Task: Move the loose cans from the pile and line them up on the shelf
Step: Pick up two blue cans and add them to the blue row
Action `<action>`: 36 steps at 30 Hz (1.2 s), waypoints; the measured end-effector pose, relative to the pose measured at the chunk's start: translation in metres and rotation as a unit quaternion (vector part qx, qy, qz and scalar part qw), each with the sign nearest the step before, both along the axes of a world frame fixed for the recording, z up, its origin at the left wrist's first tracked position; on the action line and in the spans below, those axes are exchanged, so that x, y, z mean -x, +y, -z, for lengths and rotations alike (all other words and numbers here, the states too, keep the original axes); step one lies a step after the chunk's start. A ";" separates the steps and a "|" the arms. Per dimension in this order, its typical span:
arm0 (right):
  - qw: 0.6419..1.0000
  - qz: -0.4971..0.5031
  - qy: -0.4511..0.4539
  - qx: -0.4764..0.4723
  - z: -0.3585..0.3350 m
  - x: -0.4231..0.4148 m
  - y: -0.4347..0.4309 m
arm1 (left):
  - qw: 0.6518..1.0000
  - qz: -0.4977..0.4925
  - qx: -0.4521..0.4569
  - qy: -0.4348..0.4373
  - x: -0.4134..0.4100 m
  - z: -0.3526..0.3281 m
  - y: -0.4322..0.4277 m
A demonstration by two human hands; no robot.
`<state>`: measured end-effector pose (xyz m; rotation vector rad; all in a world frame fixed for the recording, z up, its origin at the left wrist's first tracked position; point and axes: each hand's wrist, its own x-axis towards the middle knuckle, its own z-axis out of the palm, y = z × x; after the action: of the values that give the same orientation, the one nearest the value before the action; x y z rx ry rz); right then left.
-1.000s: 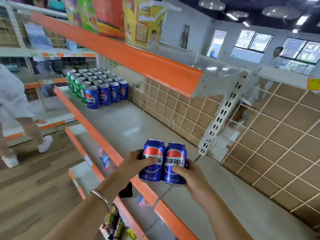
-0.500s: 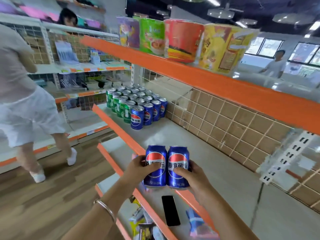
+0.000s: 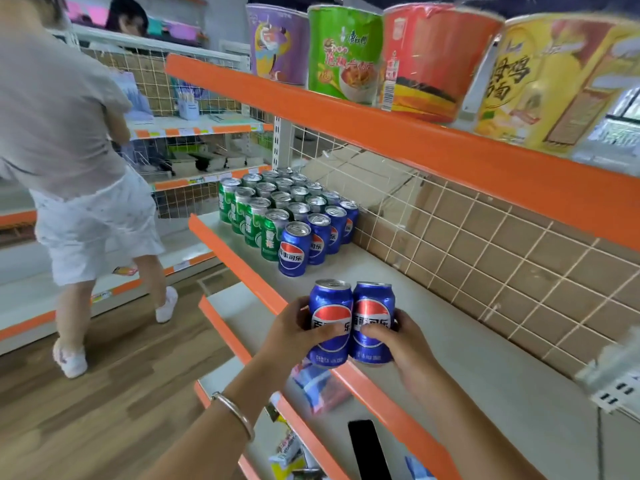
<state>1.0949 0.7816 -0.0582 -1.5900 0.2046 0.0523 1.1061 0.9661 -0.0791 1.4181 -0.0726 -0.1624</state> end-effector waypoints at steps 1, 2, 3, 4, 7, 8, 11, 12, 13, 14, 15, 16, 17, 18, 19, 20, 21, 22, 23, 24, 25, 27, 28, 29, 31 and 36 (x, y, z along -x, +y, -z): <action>1.000 0.002 -0.001 0.000 0.002 -0.011 0.001 | 1.000 0.009 -0.002 -0.006 -0.012 0.003 0.001; 1.000 0.003 0.000 0.000 0.003 -0.023 0.002 | 1.000 0.015 -0.002 -0.010 -0.023 0.004 0.003; 1.000 0.005 0.001 -0.001 0.005 -0.034 0.003 | 1.000 0.021 -0.004 -0.013 -0.034 0.006 0.003; 1.000 0.006 0.000 -0.002 0.006 -0.045 0.003 | 0.999 0.026 -0.008 -0.017 -0.044 0.007 0.003; 1.000 0.007 -0.001 -0.011 0.011 -0.073 0.002 | 0.999 0.024 -0.011 -0.024 -0.069 0.014 0.003; 1.000 0.009 -0.001 -0.016 0.013 -0.082 0.001 | 0.999 0.024 -0.012 -0.028 -0.076 0.015 0.002; 0.998 0.042 -0.001 -0.042 0.023 -0.105 0.000 | 0.999 0.029 -0.017 -0.030 -0.092 0.020 -0.001; 0.997 0.056 -0.001 -0.050 0.027 -0.111 0.000 | 0.999 0.032 -0.017 -0.031 -0.095 0.022 -0.002; 0.996 0.069 -0.001 -0.056 0.030 -0.117 0.000 | 0.999 0.033 -0.014 -0.030 -0.098 0.024 -0.003; 0.995 0.078 -0.002 -0.059 0.033 -0.122 0.001 | 0.999 0.032 -0.010 -0.030 -0.102 0.025 -0.003; 0.994 0.086 -0.004 -0.062 0.035 -0.127 0.003 | 0.999 0.032 -0.005 -0.030 -0.105 0.025 -0.003; 0.993 0.095 -0.009 -0.066 0.037 -0.132 0.003 | 0.999 0.031 -0.004 -0.035 -0.109 0.026 -0.003; 0.992 0.103 -0.015 -0.066 0.039 -0.137 0.004 | 0.999 0.033 -0.008 -0.040 -0.111 0.027 -0.002; 0.992 0.109 -0.024 -0.061 0.041 -0.142 0.005 | 0.998 0.037 -0.017 -0.048 -0.114 0.028 -0.001; 0.992 0.111 -0.033 -0.050 0.043 -0.147 0.005 | 0.997 0.042 -0.034 -0.056 -0.117 0.030 0.001; 0.993 0.108 -0.042 -0.036 0.046 -0.151 0.005 | 0.996 0.047 -0.047 -0.066 -0.119 0.032 0.003; 0.993 0.105 -0.050 -0.021 0.049 -0.156 0.006 | 0.995 0.047 -0.060 -0.071 -0.122 0.034 0.005; 0.993 0.105 -0.057 -0.007 0.052 -0.160 0.006 | 0.994 0.044 -0.066 -0.080 -0.124 0.036 0.007; 0.992 0.107 -0.062 0.005 0.055 -0.163 0.006 | 0.992 0.042 -0.076 -0.089 -0.126 0.040 0.010; 0.992 0.109 -0.066 0.018 0.056 -0.167 0.006 | 0.990 0.044 -0.086 -0.101 -0.128 0.041 0.012; 0.991 0.110 -0.069 0.032 0.056 -0.170 0.007 | 0.988 0.049 -0.097 -0.112 -0.130 0.042 0.013; 0.990 0.106 -0.077 0.049 0.054 -0.179 0.008 | 0.983 0.067 -0.118 -0.120 -0.133 0.039 0.016; 0.990 0.102 -0.085 0.056 0.054 -0.183 0.007 | 0.983 0.077 -0.122 -0.118 -0.135 0.038 0.018; 0.989 0.099 -0.092 0.061 0.053 -0.188 0.007 | 0.982 0.086 -0.123 -0.113 -0.137 0.039 0.019; 0.989 0.088 -0.102 0.067 0.051 -0.197 0.005 | 0.981 0.096 -0.127 -0.113 -0.137 0.039 0.021; 0.990 0.068 -0.102 0.067 0.038 -0.215 0.006 | 0.980 0.100 -0.131 -0.111 -0.133 0.035 0.024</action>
<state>1.3097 0.7879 -0.0959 -1.6988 0.1585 -0.2340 1.2392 0.9900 -0.1141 1.6884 -0.3915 -0.1828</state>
